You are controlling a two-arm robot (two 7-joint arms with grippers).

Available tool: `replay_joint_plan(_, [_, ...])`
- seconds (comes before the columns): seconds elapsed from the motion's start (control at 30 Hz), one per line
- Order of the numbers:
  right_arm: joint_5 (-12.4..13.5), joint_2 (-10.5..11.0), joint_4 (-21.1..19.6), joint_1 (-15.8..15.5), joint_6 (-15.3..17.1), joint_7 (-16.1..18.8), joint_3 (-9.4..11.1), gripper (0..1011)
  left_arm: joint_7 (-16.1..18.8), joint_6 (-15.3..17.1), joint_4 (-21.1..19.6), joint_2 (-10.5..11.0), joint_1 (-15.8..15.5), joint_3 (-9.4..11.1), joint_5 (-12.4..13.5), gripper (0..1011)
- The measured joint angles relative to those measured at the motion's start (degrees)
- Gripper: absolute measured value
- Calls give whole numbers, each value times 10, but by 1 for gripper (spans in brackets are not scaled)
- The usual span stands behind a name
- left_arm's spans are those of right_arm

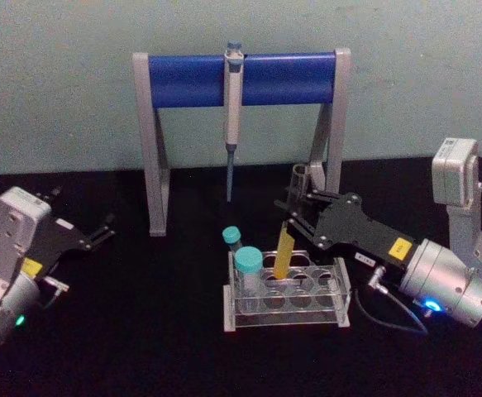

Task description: Pick up the test tube from the test tube rack, shake it, then place it back into the test tube rack.

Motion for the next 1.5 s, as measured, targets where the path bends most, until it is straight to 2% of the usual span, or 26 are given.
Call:
replay_joint_plan(0.63, [4, -5, 24, 13, 4, -8, -22, 233, 0, 0, 0, 0, 0, 0, 0, 1001])
replay_joint_plan(1.5, [-12, -12, 50, 18, 12, -13, -35, 233, 0, 0, 0, 0, 0, 0, 0, 1001])
